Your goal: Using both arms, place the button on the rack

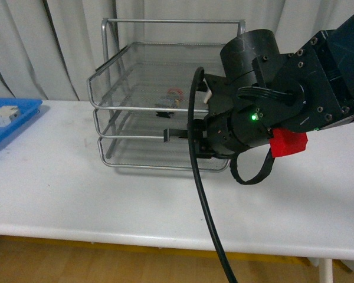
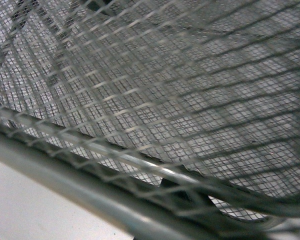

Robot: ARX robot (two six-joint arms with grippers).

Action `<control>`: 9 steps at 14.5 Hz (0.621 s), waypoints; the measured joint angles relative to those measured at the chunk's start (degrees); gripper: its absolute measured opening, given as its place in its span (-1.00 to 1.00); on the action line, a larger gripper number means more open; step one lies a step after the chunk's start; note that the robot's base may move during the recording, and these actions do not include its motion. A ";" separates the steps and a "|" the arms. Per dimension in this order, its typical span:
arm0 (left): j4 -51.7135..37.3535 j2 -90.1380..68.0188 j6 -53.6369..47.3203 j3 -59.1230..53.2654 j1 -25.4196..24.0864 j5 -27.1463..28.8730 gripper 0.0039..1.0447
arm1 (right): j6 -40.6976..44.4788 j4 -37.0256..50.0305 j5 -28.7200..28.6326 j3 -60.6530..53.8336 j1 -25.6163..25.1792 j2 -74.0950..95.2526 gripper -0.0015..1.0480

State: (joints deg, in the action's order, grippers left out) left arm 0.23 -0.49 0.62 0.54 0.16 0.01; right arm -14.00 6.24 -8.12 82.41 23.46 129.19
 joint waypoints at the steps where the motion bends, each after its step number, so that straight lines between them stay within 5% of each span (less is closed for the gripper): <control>1: 0.00 0.00 0.00 0.00 0.00 0.00 0.88 | -0.90 0.87 0.26 -0.20 -0.66 0.00 -0.97; 6: -0.02 0.00 0.00 0.00 0.00 -0.02 0.88 | -5.99 21.14 -5.11 -25.38 -0.28 -16.11 -0.97; 9: 0.00 0.00 0.00 0.00 0.00 0.00 0.88 | -10.82 36.13 -10.43 -51.45 -7.43 -28.50 -0.97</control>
State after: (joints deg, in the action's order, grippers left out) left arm 0.23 -0.49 0.62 0.54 0.16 0.01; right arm -24.82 42.37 -18.55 30.96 16.03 100.68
